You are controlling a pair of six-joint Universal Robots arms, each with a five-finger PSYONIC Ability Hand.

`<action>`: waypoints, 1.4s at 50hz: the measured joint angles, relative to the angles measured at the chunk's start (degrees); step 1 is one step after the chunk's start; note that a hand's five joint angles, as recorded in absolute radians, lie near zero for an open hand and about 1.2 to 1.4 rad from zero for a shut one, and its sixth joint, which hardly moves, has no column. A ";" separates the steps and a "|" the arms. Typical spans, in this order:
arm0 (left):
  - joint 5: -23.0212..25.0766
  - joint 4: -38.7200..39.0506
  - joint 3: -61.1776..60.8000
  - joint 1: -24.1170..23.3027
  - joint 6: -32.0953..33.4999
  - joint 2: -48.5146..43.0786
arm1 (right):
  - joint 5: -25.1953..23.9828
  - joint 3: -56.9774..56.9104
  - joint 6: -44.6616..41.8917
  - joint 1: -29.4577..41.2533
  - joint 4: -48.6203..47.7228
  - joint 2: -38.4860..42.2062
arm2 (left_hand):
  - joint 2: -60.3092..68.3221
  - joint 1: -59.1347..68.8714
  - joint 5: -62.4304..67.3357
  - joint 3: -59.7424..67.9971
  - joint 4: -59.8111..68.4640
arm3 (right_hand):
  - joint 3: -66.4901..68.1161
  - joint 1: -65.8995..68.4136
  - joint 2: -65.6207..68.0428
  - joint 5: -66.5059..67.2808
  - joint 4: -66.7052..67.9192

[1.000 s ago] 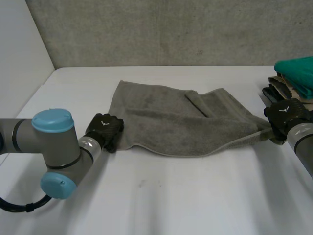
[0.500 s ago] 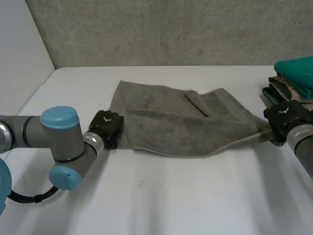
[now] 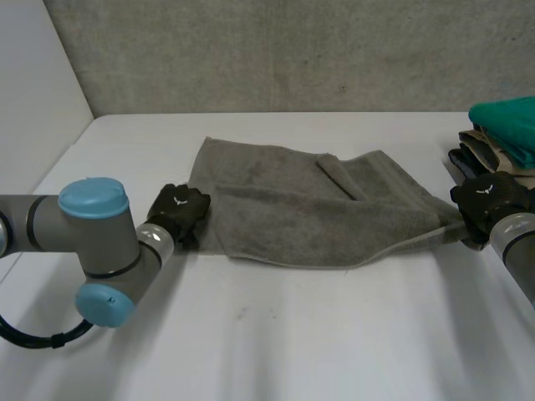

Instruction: Fold the laundry.

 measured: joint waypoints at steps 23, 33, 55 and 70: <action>0.41 0.94 2.00 0.78 0.68 -2.83 | 0.02 0.17 -0.07 0.21 0.00 0.34 | -1.06 -0.41 -1.08 -1.19 -1.01 | 0.00 0.84 0.00 0.00 0.00; 0.54 1.80 5.14 1.12 5.55 -4.47 | 0.05 0.26 -0.07 0.26 0.00 0.36 | 0.92 1.19 0.05 0.74 1.06 | 0.00 0.84 0.00 0.00 0.00; 0.59 3.33 8.74 1.20 6.66 -7.33 | 0.07 0.46 -0.07 0.34 0.00 0.32 | 29.42 26.35 27.42 29.08 30.00 | 0.00 0.84 0.00 0.00 0.00; -1.97 -4.01 -2.76 3.78 6.88 13.69 | 0.15 -0.36 -1.17 1.29 7.55 -7.45 | 29.42 26.35 27.42 29.09 30.02 | 0.00 0.84 0.00 0.00 0.00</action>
